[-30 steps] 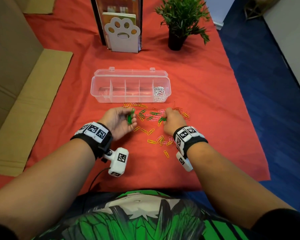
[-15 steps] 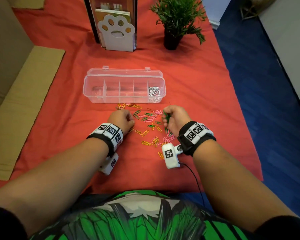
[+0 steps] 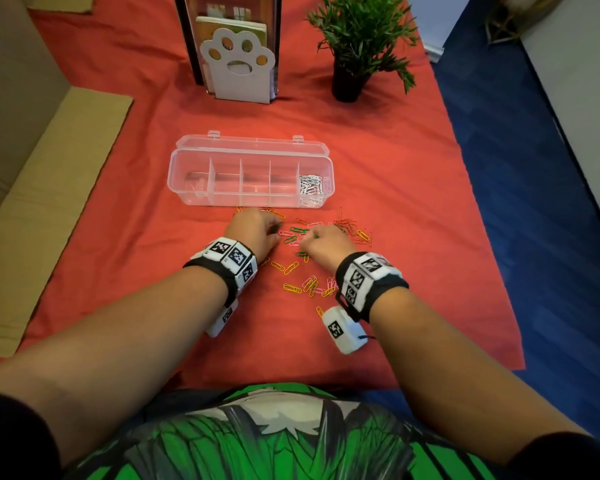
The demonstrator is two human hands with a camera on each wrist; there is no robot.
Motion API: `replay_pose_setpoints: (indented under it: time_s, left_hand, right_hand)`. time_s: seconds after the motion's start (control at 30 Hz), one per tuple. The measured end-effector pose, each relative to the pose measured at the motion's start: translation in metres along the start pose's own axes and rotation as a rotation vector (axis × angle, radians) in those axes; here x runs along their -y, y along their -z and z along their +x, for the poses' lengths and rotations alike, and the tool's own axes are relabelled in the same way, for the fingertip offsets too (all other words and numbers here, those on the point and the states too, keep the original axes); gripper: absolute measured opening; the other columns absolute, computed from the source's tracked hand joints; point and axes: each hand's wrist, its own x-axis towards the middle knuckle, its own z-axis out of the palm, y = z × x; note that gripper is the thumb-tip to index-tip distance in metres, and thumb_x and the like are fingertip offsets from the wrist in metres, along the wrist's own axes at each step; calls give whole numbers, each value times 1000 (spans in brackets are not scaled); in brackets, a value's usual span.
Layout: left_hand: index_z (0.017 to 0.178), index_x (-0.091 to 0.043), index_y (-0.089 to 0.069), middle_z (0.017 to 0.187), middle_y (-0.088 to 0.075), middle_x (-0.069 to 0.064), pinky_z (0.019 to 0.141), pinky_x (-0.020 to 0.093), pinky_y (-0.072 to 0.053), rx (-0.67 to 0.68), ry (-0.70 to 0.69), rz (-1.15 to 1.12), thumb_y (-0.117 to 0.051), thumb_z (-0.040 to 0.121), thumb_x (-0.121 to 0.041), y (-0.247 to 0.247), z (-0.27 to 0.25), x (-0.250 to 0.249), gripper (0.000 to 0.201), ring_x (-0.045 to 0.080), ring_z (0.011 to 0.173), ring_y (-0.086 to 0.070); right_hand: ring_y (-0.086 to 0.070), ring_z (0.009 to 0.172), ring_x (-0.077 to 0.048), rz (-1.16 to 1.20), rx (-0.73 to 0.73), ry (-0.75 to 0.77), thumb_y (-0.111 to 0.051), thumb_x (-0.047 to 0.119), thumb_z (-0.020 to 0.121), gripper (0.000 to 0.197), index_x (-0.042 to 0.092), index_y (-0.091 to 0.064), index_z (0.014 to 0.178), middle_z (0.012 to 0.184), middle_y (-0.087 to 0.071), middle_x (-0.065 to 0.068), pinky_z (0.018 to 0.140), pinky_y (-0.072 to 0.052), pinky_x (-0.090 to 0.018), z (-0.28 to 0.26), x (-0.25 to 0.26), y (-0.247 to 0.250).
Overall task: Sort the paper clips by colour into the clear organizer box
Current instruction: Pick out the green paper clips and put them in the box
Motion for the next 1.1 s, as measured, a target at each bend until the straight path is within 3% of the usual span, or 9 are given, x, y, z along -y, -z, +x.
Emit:
replay_pose_setpoints:
  time_s: [0.17, 0.37, 0.47, 0.53, 0.63, 0.7, 0.8, 0.97, 1.1]
  left_hand:
    - [106, -13, -68, 107, -62, 16, 86, 33, -44, 11, -8, 97, -65, 81, -24, -6, 1, 1, 27, 33, 102, -58]
    - [88, -6, -66, 104, -62, 18, 85, 33, -41, 11, 20, 53, -58, 86, -20, -8, -2, 6, 17, 33, 98, -57]
    - [85, -3, -65, 92, -66, 16, 76, 30, -40, 8, 55, -75, -55, 88, -18, -3, -3, 7, 19, 31, 89, -59]
    - [82, -7, -63, 75, -62, 6, 66, 27, -37, 49, 152, -299, -54, 89, -17, 3, -4, 5, 16, 23, 74, -54]
    - [67, -16, -50, 61, -44, -2, 45, 19, -34, 175, 429, -1058, -46, 88, -13, 19, -11, 1, 22, 15, 56, -41]
    - [65, -17, -46, 59, -44, -1, 43, 17, -35, 339, 515, -1441, -41, 78, -15, 34, -20, 3, 15, 13, 50, -41]
    - [66, -14, -49, 61, -51, 2, 47, 19, -42, 419, 500, -1641, -40, 65, -20, 51, -23, 4, 10, 14, 51, -46]
    - [82, -7, -54, 67, -56, 5, 42, 16, -47, 290, 557, -1456, -33, 89, -10, 67, 6, -13, 23, 11, 46, -54]
    - [87, -7, -46, 82, -51, 8, 63, 26, -54, 244, 556, -1364, -33, 90, -12, 80, 38, -33, 14, 18, 71, -55]
  right_hand:
    - [-55, 107, -33, -425, -92, 180, -55, 19, 85, 25, 5, -57, 106, 117, -51, -17, 91, -46, -35, -1, -10, -15]
    - [-52, 108, -36, -508, -68, 285, -49, 7, 84, 26, 2, -52, 109, 116, -48, -18, 92, -45, -39, 1, -11, -24]
    - [-56, 90, -27, -285, -8, 161, -44, 10, 89, 14, 6, -57, 92, 103, -56, -15, 78, -44, -32, 3, 2, -11]
    - [-42, 60, -18, 224, 93, 17, -38, 5, 90, 22, 13, -46, 71, 72, -48, -7, 54, -36, -25, 0, 8, 1]
    - [-29, 48, -13, 1058, 246, -134, -32, 6, 84, 23, 14, -41, 65, 61, -31, -2, 42, -26, -19, -6, 9, 15]
    - [-34, 48, -12, 1239, 315, -160, -33, 14, 83, 22, 14, -44, 64, 60, -34, -1, 42, -29, -20, -6, 10, 19]
    - [-39, 53, -11, 1292, 319, -194, -36, 14, 89, 22, 11, -52, 73, 66, -42, -1, 43, -34, -19, -4, 16, 26]
    - [-39, 57, -8, 1065, 179, -175, -34, -2, 91, 29, 2, -63, 93, 71, -49, -2, 48, -34, -16, -3, 24, 37]
    - [-45, 58, -10, 832, 27, -62, -28, -16, 87, 40, -6, -59, 109, 73, -52, -5, 48, -39, -16, 2, 26, 48]
